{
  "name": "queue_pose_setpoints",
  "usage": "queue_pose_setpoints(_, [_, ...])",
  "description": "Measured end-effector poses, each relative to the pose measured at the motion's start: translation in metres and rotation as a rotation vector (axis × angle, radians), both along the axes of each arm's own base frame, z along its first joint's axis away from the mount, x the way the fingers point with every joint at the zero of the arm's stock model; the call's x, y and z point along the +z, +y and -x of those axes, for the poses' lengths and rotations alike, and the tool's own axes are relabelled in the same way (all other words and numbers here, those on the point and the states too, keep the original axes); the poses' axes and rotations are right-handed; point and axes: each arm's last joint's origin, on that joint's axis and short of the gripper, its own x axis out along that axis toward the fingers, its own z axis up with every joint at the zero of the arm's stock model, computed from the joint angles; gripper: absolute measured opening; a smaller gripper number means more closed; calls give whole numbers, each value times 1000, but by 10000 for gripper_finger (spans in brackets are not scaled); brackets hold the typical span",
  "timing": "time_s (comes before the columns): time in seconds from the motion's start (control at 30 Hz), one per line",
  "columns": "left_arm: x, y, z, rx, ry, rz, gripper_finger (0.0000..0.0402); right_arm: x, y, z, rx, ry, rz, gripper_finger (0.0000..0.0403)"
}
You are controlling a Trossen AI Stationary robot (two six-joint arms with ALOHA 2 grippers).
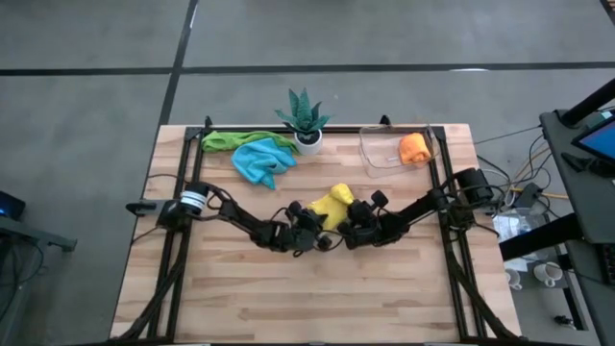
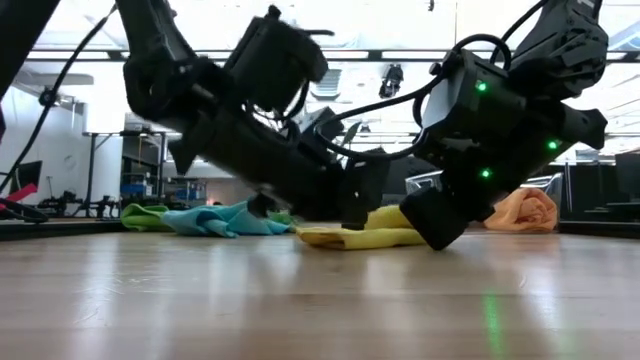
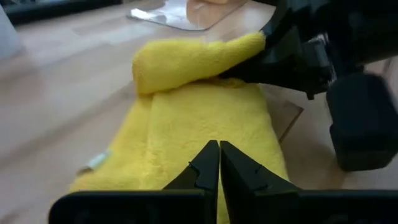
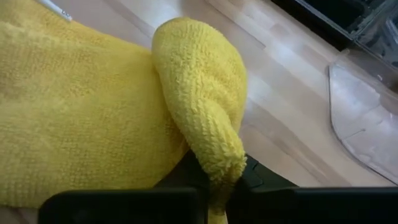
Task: Roll microfiber towels into tight, uniform cylinder then place into a basket
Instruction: Roll the yellow microfiber cloth
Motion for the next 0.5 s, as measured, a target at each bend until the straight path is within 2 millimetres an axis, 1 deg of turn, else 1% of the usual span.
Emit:
queue_pose_setpoints(0.1, [14, 1, 5, -2, 48, -23, 0, -1, -1, 0, -2, 2, -15, 35])
queue_pose_setpoints(0.2, [32, 3, 13, 3, 98, -47, 0, -2, -1, 1, -4, 4, -19, 67])
queue_pose_setpoints(0.33, [62, 7, 22, 17, 163, -161, 0, -3, -1, 1, -2, 6, -17, 115])
queue_pose_setpoints(0.43, [75, 16, 23, 2, 222, -274, 0, -2, -1, 1, -2, 8, -15, 145])
queue_pose_setpoints(0.5, [79, 26, 21, -29, 259, -318, 0, -2, 0, 1, 4, 8, -12, 158])
